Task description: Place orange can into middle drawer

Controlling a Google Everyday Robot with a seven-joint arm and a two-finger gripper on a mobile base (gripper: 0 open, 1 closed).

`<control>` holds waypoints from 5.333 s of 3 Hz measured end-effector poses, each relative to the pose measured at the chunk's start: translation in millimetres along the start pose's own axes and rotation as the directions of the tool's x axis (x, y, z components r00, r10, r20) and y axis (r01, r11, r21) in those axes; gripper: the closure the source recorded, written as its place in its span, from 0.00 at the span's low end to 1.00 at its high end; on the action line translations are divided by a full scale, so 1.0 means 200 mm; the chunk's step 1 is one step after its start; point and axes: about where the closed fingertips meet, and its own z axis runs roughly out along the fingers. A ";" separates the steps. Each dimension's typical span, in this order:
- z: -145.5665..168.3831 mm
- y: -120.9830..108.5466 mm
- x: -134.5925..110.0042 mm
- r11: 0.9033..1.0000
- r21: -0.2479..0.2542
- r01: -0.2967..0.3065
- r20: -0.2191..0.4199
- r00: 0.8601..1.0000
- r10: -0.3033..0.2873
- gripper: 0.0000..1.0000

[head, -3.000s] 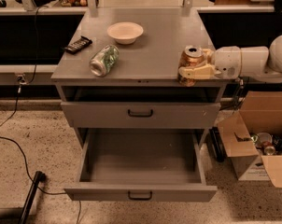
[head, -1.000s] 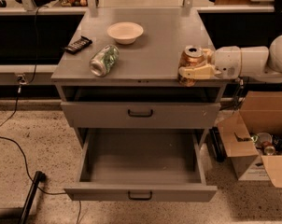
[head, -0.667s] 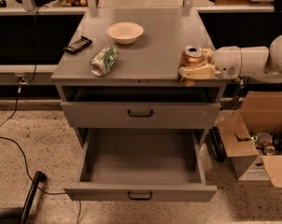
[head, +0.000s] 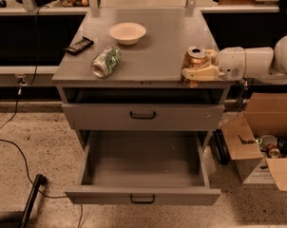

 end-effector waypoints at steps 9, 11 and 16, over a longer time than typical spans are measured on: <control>0.00 0.00 0.00 1.000 0.000 0.000 0.000 1.000 0.000 1.00; 0.00 0.00 0.00 1.000 0.000 0.000 0.000 1.000 0.000 0.58; 0.03 0.01 0.00 0.999 -0.022 -0.030 0.005 1.000 0.030 0.69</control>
Offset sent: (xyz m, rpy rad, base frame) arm 0.0138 0.0108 0.0431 -0.1738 0.0889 -0.1773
